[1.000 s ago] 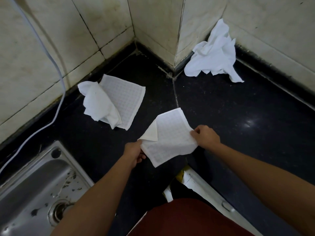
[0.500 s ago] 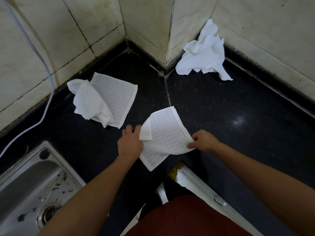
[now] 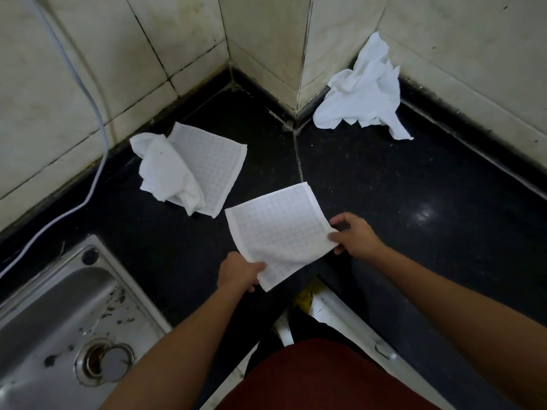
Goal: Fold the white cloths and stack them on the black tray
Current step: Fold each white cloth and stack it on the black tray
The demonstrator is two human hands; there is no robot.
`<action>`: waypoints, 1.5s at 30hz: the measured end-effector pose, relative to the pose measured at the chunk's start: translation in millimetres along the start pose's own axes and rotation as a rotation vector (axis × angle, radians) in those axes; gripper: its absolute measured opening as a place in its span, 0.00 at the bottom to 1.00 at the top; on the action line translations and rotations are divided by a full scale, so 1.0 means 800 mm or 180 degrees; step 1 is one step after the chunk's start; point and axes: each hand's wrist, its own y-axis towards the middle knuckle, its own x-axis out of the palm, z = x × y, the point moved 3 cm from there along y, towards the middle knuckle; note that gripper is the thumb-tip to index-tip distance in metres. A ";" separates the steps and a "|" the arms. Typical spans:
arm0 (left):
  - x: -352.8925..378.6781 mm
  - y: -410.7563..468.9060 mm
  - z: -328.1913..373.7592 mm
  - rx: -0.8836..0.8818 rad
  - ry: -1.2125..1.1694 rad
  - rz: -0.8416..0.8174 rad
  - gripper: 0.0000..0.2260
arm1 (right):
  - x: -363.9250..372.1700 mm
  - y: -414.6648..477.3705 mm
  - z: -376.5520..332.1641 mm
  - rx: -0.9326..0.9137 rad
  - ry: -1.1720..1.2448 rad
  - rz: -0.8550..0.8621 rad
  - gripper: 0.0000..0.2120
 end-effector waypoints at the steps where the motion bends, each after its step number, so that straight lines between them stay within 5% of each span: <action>1: 0.010 -0.005 -0.004 -0.0039 -0.0006 -0.0119 0.14 | 0.001 -0.002 -0.002 0.0009 0.0057 -0.0075 0.06; 9: 0.027 -0.023 -0.025 0.0052 -0.0841 0.0056 0.05 | -0.017 -0.006 0.023 0.0536 -0.0034 -0.0404 0.06; 20: 0.019 -0.058 -0.055 0.0382 -0.1230 0.0272 0.07 | -0.021 -0.021 0.023 0.0567 0.0133 -0.1125 0.10; 26: 0.033 -0.054 -0.038 0.2025 0.1874 0.0337 0.14 | -0.021 -0.025 0.008 -0.0115 -0.0204 -0.0981 0.05; 29: 0.042 -0.049 -0.035 0.2181 0.2159 0.0314 0.13 | -0.023 -0.022 0.005 -0.0338 -0.0210 -0.0820 0.03; 38: -0.025 -0.040 -0.006 0.2474 0.1234 0.0831 0.04 | -0.030 0.011 -0.025 -0.1084 -0.0317 -0.0152 0.05; 45: -0.088 0.052 0.048 0.1162 -0.0155 0.0696 0.13 | 0.001 0.089 -0.086 -0.1073 -0.1194 0.0595 0.10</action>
